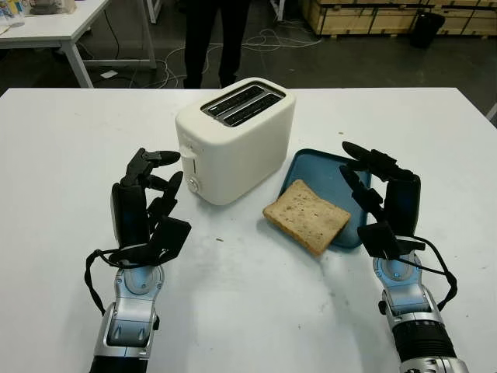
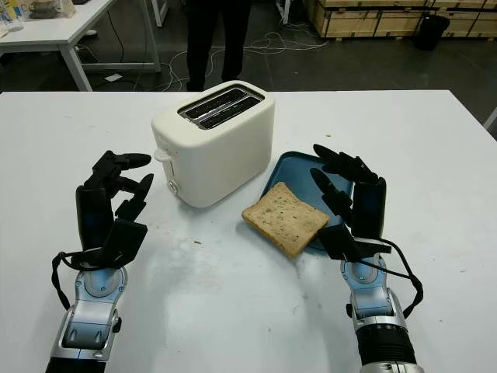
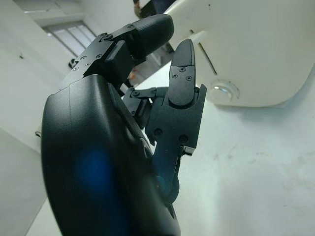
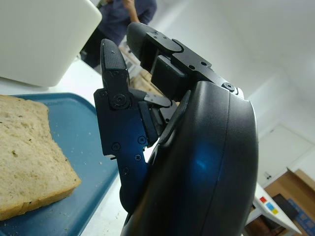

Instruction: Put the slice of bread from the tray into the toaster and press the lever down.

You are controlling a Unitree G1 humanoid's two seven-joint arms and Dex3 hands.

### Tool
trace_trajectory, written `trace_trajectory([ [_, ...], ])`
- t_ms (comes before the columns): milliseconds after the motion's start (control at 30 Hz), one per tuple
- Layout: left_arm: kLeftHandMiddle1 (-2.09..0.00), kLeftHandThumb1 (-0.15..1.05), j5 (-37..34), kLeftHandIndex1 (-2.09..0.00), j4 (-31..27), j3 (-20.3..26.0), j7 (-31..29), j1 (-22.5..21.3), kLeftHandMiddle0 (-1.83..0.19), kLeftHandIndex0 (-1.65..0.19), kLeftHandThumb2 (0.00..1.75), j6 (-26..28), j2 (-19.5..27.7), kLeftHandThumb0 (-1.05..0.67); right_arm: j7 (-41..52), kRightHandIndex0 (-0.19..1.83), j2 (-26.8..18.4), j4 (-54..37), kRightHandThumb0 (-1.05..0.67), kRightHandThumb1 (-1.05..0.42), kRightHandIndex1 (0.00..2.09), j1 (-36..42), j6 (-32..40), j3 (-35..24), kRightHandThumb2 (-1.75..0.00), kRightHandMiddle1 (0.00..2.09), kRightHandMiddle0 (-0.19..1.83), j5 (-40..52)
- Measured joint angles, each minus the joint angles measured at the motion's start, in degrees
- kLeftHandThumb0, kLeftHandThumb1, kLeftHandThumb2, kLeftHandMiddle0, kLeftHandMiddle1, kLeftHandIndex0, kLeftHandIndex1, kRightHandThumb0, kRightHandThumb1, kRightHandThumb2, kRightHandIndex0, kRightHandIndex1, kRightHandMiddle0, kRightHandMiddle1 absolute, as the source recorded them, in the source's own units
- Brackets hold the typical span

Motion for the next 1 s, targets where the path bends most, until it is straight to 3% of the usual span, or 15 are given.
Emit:
trace_trajectory([
  [333,-1.54,0.92,0.05,-0.97,0.07,0.0,0.0,-0.01,-0.57,-0.52,0.25,-0.14,0.0,-0.3,1.01,0.5,0.0,0.0,-0.38,-0.92,1.2,0.05,-0.01,0.0,-0.12,0.01,0.99,0.12],
  [400,-1.53,0.92,0.16,-0.96,0.04,-0.01,0.0,-0.01,-0.57,-0.52,0.25,-0.14,0.0,-0.29,1.96,0.48,-0.39,-0.07,-0.4,-0.92,1.17,0.42,-0.08,0.17,-0.11,0.0,0.96,0.1],
  [433,-1.53,0.92,0.17,-0.96,0.0,0.0,0.0,0.0,-0.57,-0.52,0.25,-0.14,0.0,-0.28,2.54,0.5,-1.0,-0.41,-0.41,-0.92,1.04,0.93,-0.21,0.38,-0.09,0.0,0.92,-0.1],
  [600,-1.55,0.92,-0.17,-0.96,-0.04,0.05,-0.01,0.0,-0.56,-0.51,0.24,-0.14,-0.01,-0.27,4.23,0.68,-11.24,-1.34,-0.39,-0.85,0.23,5.15,-10.94,1.44,0.0,0.0,0.73,-6.43],
  [633,-1.55,0.92,-0.6,-0.96,-0.04,0.12,-0.01,0.0,-0.56,-0.51,0.24,-0.15,-0.01,-0.27,3.72,0.69,-13.86,-1.33,-0.39,-0.83,0.17,6.06,-13.37,1.42,0.0,0.0,0.72,-8.91],
  [767,-1.55,0.92,-0.59,-0.96,-0.02,0.16,-0.01,0.0,-0.56,-0.52,0.24,-0.15,0.03,-0.27,-0.98,0.67,-20.04,-1.43,-0.45,-0.8,0.06,9.98,-18.4,1.38,0.0,0.0,0.65,-18.2],
  [1000,-1.56,0.92,-0.65,-0.97,0.25,0.08,-0.02,-0.11,-0.56,-0.52,0.24,-0.77,0.1,-0.27,-6.44,0.56,-25.85,-4.78,-0.62,-0.8,0.0,13.38,-16.97,3.22,0.0,0.0,0.49,-31.68],
])
